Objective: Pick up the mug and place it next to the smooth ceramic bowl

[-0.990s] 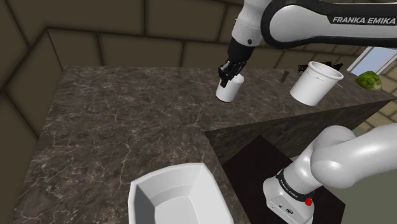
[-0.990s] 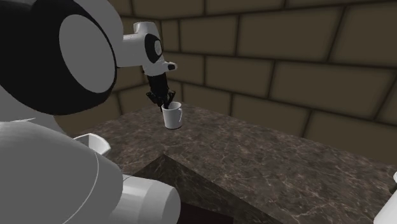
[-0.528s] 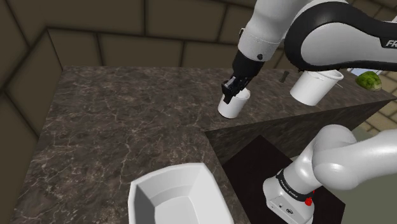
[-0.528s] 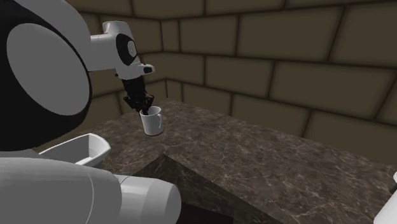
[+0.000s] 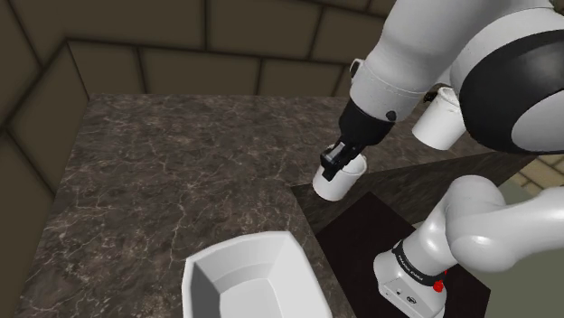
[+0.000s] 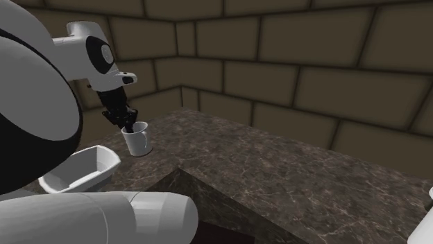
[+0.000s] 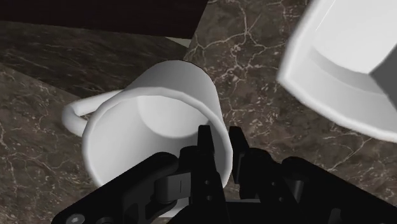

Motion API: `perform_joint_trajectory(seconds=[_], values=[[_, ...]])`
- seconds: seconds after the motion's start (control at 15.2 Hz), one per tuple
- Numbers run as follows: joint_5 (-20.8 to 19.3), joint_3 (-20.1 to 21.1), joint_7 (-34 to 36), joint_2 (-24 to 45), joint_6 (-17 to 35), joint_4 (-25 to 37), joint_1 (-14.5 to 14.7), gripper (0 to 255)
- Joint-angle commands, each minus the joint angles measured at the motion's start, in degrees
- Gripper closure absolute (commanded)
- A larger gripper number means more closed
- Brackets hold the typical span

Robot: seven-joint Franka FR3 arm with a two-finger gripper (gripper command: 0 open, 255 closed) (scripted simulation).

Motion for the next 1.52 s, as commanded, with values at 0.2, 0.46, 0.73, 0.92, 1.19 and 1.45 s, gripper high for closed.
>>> perform_joint_trajectory(seconds=[0.2, 0.46, 0.73, 0.92, 1.19, 1.45], values=[[2.50, 3.54, 4.00, -0.93, -0.12, -0.54, 1.88, 255], [3.15, 4.37, 4.16, -0.89, 2.88, -3.50, 2.18, 255], [3.82, 5.28, 4.34, -0.61, 5.96, -6.31, 2.44, 255], [4.33, 6.02, 4.50, -0.22, 8.35, -8.31, 2.61, 255], [5.01, 7.09, 4.74, 0.54, 11.64, -10.85, 2.78, 255], [5.67, 8.25, 5.02, 1.62, 15.07, -13.22, 2.88, 255]])
